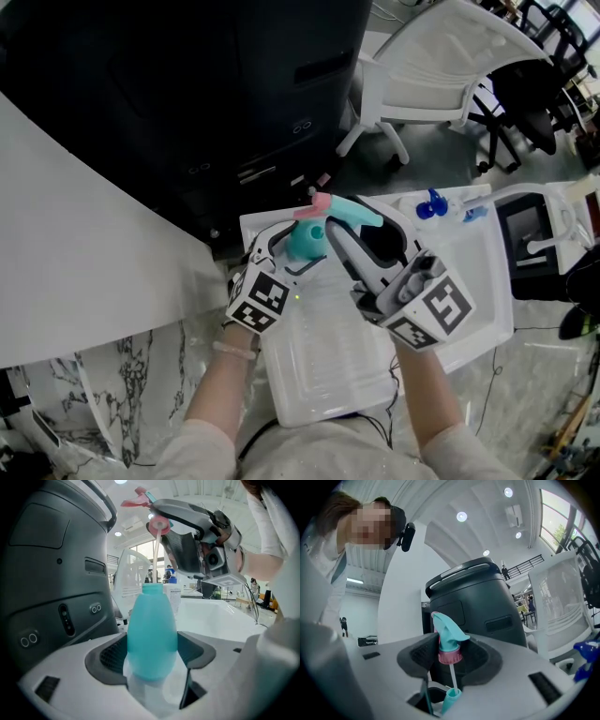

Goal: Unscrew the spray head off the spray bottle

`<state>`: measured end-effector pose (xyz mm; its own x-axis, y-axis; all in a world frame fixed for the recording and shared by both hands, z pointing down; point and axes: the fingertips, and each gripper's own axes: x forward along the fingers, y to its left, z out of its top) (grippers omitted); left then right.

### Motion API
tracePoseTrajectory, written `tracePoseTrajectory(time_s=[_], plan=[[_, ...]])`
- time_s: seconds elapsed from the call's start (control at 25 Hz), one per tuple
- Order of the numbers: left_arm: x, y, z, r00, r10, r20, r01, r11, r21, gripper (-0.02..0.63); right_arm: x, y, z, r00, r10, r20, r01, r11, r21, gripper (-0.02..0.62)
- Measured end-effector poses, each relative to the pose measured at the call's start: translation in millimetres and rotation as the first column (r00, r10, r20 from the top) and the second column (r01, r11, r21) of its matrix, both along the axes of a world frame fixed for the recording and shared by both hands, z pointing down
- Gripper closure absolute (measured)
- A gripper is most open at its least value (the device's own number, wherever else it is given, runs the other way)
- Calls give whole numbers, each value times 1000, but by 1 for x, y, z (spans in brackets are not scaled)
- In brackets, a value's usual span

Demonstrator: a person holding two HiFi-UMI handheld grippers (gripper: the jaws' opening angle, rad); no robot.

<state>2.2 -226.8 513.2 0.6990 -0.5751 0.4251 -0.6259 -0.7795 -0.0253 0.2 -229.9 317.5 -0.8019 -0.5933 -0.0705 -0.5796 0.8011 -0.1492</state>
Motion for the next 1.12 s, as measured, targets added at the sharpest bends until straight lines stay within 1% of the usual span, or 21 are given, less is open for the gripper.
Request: tracePoseTrajectory(time_s=[0.24, 0.52, 0.64, 0.72, 0.84, 1.12], plan=[[0, 0, 2, 1000, -2, -3, 2, 1000, -7, 270, 8, 4, -28, 999, 2, 45, -4, 999, 37, 443], [0, 0, 4, 1000, -2, -4, 2, 1000, -13, 268, 11, 7, -54, 997, 0, 75, -6, 997, 77, 443], [1, 1, 6, 1000, 0, 12, 0, 1000, -18, 268, 13, 10, -63, 996, -6, 90, -2, 996, 86, 443], [2, 1, 9, 999, 5, 40, -4, 1000, -18, 268, 15, 12, -65, 996, -8, 88, 0, 996, 89, 443], [3, 3, 9, 997, 14, 74, -15, 1000, 9, 267, 19, 15, -65, 997, -3, 77, -4, 996, 90, 443], [-5, 8, 1, 996, -8, 94, 5, 999, 38, 256, 30, 20, -55, 999, 21, 50, -24, 997, 70, 444]])
